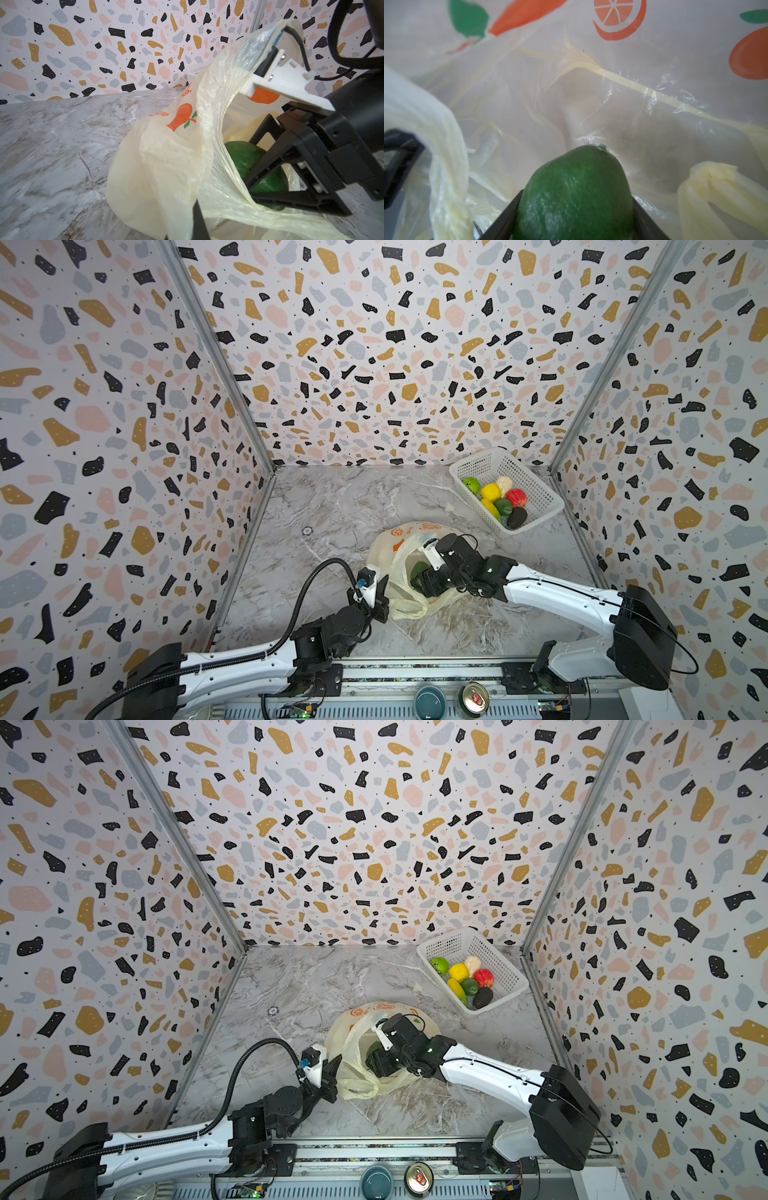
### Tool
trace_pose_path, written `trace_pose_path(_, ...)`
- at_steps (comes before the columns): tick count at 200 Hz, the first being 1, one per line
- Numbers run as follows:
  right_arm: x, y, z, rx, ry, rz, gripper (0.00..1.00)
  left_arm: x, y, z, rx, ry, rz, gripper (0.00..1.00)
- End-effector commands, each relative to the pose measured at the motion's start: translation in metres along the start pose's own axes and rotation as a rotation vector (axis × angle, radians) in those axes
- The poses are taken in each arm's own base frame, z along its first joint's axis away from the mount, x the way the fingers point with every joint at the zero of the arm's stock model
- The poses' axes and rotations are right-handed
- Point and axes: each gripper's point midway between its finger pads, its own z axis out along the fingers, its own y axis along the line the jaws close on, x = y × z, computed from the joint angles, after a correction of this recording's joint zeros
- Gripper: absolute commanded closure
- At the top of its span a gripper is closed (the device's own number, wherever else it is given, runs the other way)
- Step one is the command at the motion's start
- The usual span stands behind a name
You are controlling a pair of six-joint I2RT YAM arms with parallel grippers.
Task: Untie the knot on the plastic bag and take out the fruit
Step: 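Close the right gripper on the dark green lime, then lift the green lime out of the bag with the right gripper, then carry the green lime over the white basket with the right gripper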
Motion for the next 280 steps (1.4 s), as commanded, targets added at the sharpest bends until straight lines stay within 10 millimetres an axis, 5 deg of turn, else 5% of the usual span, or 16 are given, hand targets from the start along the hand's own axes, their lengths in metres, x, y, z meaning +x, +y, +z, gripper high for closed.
trace_pose_path(1,0.02,-0.001,0.001,-0.009,0.067,-0.025,0.41,-0.021,0.003,-0.001,-0.029,-0.053,-0.034,1.0)
trace_pose_path(68,0.025,0.008,-0.004,-0.033,0.083,-0.052,0.41,-0.023,0.009,0.0,-0.056,-0.048,-0.021,1.0)
trace_pose_path(187,-0.047,0.007,-0.083,0.0,-0.148,0.001,0.41,-0.021,0.014,-0.001,-0.078,-0.037,-0.014,1.0)
trace_pose_path(247,-0.095,-0.025,-0.152,0.004,-0.323,0.075,0.41,-0.021,0.019,0.001,-0.111,-0.03,0.003,1.0)
trace_pose_path(280,-0.123,-0.084,-0.174,0.11,-0.416,0.123,0.4,-0.02,0.024,0.002,-0.136,-0.028,0.011,1.0)
